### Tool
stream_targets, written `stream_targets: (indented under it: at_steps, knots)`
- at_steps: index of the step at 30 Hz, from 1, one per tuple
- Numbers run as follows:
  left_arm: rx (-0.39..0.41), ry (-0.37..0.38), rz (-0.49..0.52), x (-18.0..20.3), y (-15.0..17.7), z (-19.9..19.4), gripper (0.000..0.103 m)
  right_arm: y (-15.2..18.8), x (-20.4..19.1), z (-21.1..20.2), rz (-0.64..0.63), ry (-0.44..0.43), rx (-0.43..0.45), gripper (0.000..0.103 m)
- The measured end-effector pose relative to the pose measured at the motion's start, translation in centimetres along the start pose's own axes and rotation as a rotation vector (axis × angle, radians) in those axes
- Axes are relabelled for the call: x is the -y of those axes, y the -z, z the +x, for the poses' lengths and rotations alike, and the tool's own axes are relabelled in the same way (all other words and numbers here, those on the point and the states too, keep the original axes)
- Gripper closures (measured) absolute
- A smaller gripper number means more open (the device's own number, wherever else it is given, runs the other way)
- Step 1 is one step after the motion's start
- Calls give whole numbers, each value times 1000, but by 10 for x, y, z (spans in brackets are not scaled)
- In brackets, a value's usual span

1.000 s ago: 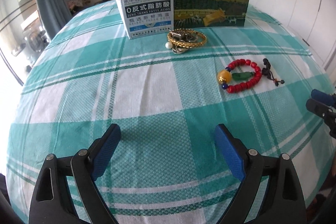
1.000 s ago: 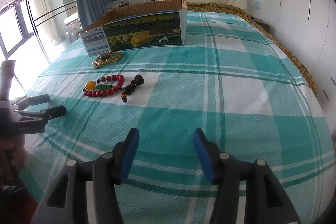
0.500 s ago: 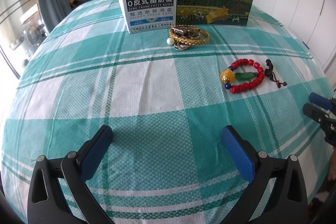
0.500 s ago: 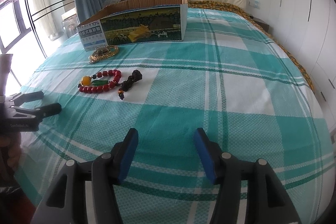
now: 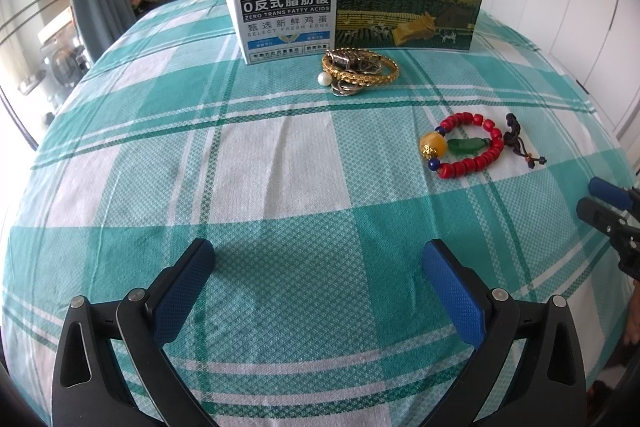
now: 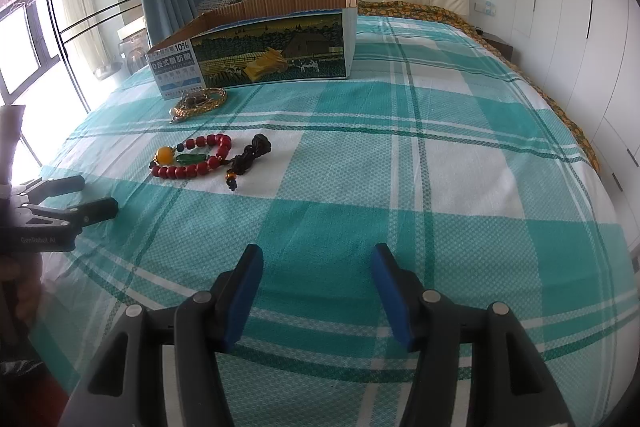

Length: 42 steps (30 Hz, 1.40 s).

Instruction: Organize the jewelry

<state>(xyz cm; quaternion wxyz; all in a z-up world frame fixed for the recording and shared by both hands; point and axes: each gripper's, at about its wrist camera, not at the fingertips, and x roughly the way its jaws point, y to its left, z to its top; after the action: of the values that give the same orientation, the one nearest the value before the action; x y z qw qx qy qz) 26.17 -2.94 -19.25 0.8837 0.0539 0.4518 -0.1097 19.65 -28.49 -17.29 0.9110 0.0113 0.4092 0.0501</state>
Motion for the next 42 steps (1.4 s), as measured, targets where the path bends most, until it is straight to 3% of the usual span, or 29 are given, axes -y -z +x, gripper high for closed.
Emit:
stream_targets:
  at_steps: [22,24,29,33,38,42]
  knots:
    - [-4,9,6,-1,1,-1,0,1,-9,3,-48,49,-11,45]
    - [-15,28,19,-1,-1,-1,0,1,-8,2,-47,48,-11,45]
    - [-21,163,60,7,-20,-2,1,0,-7,2,-46,33,-14,42]
    - [26,189,137,20,-41,-3,2,1,-10,3,-59,41,-18,41]
    - [-19,201,125,25,-59,19,19,1,-8,2,-53,34,-16,41]
    - [-27,196,123,30,-61,28,26,1,-8,2,-51,31,-16,41]
